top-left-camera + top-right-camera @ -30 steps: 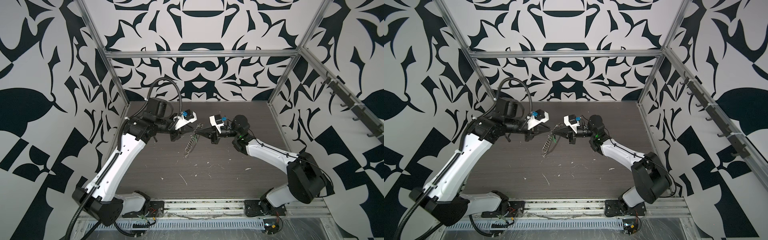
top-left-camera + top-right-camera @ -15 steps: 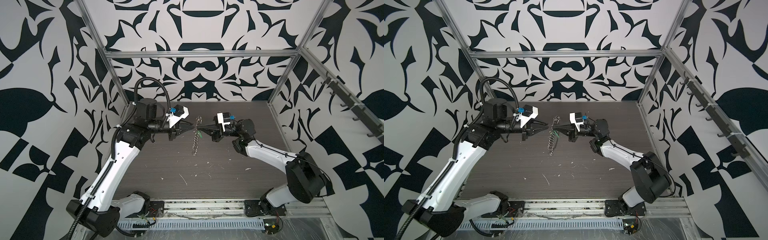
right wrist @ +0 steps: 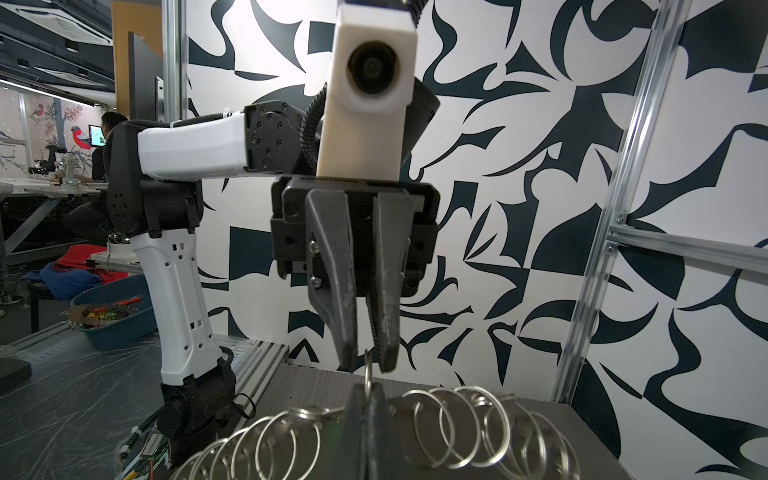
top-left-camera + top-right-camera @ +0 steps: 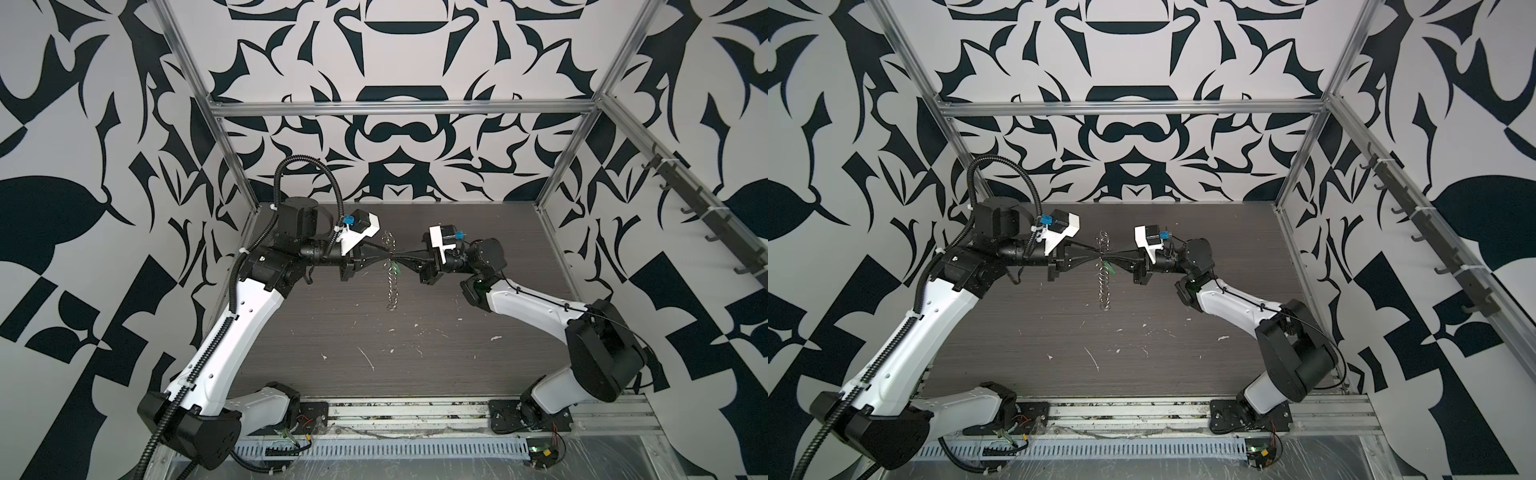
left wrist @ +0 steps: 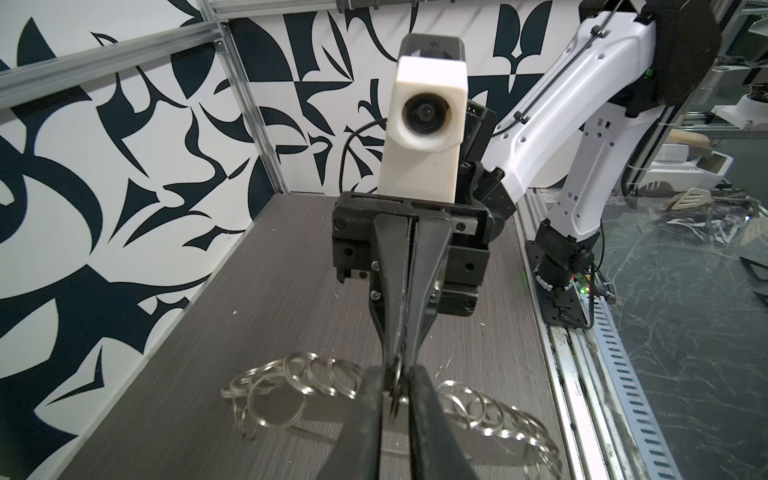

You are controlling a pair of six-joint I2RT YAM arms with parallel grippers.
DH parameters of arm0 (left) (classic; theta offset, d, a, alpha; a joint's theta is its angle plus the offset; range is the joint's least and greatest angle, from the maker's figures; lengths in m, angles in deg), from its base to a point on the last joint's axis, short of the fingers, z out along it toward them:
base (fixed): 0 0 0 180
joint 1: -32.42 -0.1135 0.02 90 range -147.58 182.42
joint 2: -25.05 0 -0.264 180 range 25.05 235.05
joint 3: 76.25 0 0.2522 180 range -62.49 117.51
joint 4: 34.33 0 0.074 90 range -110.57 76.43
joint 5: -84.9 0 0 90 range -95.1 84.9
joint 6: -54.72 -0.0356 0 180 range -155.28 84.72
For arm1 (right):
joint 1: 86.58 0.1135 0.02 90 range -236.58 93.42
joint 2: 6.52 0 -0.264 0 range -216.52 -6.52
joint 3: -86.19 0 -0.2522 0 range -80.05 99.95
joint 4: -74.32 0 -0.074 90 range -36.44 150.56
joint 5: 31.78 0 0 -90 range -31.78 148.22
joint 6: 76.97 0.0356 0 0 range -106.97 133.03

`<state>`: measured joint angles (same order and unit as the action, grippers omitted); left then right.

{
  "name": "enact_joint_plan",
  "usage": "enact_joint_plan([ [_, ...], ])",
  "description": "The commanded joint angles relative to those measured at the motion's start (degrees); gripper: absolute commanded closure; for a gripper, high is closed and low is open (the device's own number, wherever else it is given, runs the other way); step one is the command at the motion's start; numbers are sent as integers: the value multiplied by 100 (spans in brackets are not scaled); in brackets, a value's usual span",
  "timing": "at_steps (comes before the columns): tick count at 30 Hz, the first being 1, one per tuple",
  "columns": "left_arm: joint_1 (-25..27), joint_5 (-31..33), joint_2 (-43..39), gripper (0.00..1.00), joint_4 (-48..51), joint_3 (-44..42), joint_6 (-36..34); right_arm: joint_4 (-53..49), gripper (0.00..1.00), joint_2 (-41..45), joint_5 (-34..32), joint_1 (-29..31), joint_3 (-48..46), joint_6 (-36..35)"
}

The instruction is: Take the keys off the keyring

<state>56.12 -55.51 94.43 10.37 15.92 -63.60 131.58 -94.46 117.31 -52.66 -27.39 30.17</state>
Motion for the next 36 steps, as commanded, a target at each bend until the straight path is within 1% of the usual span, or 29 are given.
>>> enact_joint_plan([
  [1, 19, -76, -35, 81, 41, -54, -25, 439, 100, 119, -125, 31, 323, 114],
  [4, 21, -65, -38, 81, 78, -56, -34, 447, 100, 126, -143, 28, 341, 134],
  [7, 16, -66, -33, 85, 74, -80, -42, 456, 100, 119, -128, 29, 367, 171],
  [11, 24, -72, 3, 92, 64, -37, -62, 416, 100, 119, -91, 33, 383, 175],
  [12, 29, -65, 20, 98, 62, -20, -64, 382, 100, 119, -78, 41, 389, 159],
  [13, 36, -44, 40, 100, 69, 13, -62, 377, 100, 113, -73, 44, 383, 149],
  [16, 37, 54, 83, 100, 113, 99, -31, 272, 100, 126, -29, 54, 400, 144],
  [17, 38, 153, 100, 100, 248, 170, -132, 167, 100, 153, -3, 39, 394, 88],
  [19, 70, 477, 175, 100, 851, 444, -564, -176, 83, 264, -11, 2, 354, -70],
  [20, 109, 683, 225, 100, 1142, 599, -791, -360, 77, 330, -19, -20, 335, -196],
  [21, 136, 874, 281, 100, 1446, 753, -992, -605, 74, 399, -35, -38, 315, -391],
  [23, 200, 1130, 320, 100, 1919, 969, -1267, -1191, 71, 544, -72, -46, 297, -844],
  [25, 313, 1407, 320, 100, 2102, 1034, -1456, -1556, 70, 650, -81, -54, 297, -1116],
  [28, 463, 1643, 549, 100, 2311, 1135, -1604, -1690, 71, 669, -23, -68, 328, -1164],
  [32, 612, 1864, 680, 100, 2602, 1357, -1685, -1802, 72, 629, 49, -78, 391, -1209],
  [33, 635, 1894, 692, 100, 2639, 1393, -1847, -1836, 73, 611, 71, -73, 413, -1220],
  [36, 677, 1921, 708, 100, 2672, 1451, -1875, -2012, 74, 568, 159, -73, 493, -1273],
])
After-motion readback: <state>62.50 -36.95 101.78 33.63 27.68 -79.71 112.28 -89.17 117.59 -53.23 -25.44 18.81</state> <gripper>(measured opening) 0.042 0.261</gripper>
